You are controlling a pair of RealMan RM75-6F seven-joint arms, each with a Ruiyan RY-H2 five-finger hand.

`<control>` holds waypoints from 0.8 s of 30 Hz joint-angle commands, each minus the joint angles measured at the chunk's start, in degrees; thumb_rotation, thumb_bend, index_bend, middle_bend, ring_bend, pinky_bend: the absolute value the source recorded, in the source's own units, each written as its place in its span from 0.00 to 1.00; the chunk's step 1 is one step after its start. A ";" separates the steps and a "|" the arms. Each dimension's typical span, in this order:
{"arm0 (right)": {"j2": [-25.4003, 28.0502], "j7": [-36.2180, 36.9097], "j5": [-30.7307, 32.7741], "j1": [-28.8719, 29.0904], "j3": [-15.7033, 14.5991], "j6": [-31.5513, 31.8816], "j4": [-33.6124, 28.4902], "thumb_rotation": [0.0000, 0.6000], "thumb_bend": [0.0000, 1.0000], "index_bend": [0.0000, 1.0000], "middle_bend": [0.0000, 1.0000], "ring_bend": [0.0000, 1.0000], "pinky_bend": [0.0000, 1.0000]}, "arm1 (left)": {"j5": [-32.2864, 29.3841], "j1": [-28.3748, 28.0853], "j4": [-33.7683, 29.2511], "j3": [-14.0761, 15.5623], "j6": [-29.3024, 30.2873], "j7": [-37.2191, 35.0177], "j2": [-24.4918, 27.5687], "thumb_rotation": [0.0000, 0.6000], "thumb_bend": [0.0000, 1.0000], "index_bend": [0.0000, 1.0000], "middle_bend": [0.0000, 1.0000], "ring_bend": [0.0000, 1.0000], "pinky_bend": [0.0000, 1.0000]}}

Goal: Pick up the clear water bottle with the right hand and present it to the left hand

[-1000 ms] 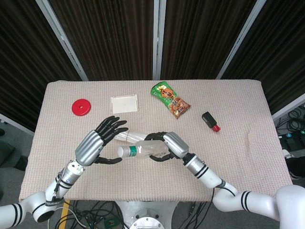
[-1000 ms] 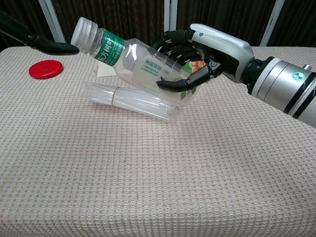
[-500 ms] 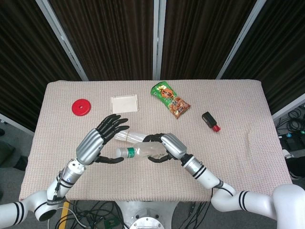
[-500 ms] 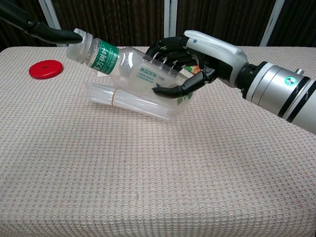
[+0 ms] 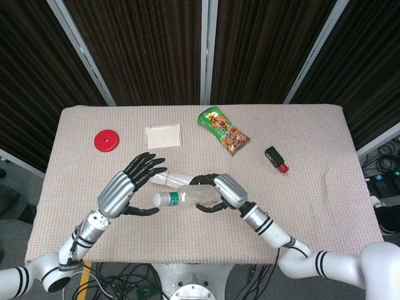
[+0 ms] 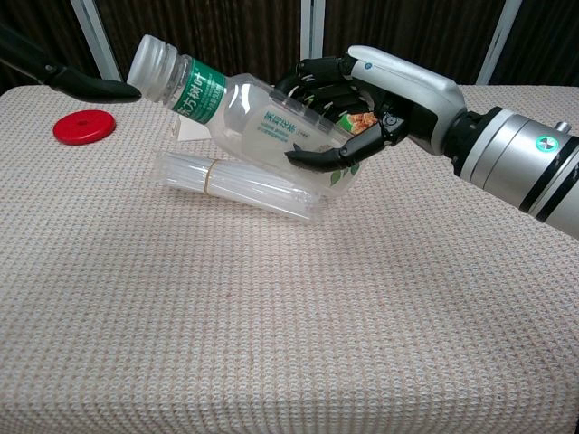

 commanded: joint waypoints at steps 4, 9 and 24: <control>-0.29 -0.32 0.07 0.27 -0.17 -0.37 0.12 1.00 0.45 0.62 0.56 0.41 0.48 | 0.26 -0.18 -0.13 -0.19 0.64 0.45 -0.15 1.00 0.00 0.16 0.07 0.00 0.00; -0.55 -0.55 0.38 0.35 -0.19 -0.56 0.32 1.00 0.45 0.62 0.56 0.41 0.48 | 0.66 -0.19 -0.85 0.05 1.09 0.40 0.09 1.00 0.00 0.16 0.07 0.00 0.00; -0.27 -0.13 0.53 0.27 -0.10 -0.07 0.24 1.00 0.45 0.62 0.56 0.41 0.49 | 0.11 -0.16 0.56 0.96 0.74 -0.02 -0.33 1.00 0.00 0.16 0.07 0.00 0.00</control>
